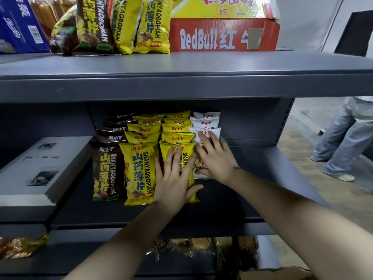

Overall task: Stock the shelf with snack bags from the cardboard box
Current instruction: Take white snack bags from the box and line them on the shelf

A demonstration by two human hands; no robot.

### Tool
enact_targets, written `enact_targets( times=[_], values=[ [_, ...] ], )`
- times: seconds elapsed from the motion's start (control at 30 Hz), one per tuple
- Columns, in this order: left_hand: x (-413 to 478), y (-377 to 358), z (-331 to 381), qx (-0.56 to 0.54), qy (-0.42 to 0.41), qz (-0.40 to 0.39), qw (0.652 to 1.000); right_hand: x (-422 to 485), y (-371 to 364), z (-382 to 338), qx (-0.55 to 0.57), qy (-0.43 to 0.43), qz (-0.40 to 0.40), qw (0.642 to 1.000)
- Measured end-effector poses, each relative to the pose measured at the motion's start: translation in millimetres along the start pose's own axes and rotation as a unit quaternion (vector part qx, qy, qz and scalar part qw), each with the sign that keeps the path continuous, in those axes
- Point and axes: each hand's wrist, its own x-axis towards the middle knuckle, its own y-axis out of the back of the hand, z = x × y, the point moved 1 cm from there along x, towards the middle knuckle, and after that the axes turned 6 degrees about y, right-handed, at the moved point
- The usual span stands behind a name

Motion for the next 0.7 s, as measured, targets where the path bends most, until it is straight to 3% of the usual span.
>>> enact_targets(
  times=[0.2, 0.43, 0.53, 0.7],
  values=[
    [-9.8, 24.8, 7.4, -0.026, -0.042, 0.017, 0.999, -41.1, 19.3, -2.7, 0.021, 0.029, 0.143, 0.989],
    [-33.3, 46.6, 59.7, -0.136, -0.171, 0.065, 0.974, -112.8, 35.4, 10.2, 0.005, 0.047, 0.051, 0.998],
    [-48.1, 52.2, 88.2, -0.164, -0.186, 0.056, 0.967, -146.4, 33.1, 18.8, 0.002, 0.045, 0.021, 0.999],
    [-87.4, 43.7, 138.3, -0.213, -0.197, 0.029, 0.957, -209.4, 27.9, 26.7, 0.027, 0.036, 0.04, 0.998]
  ],
)
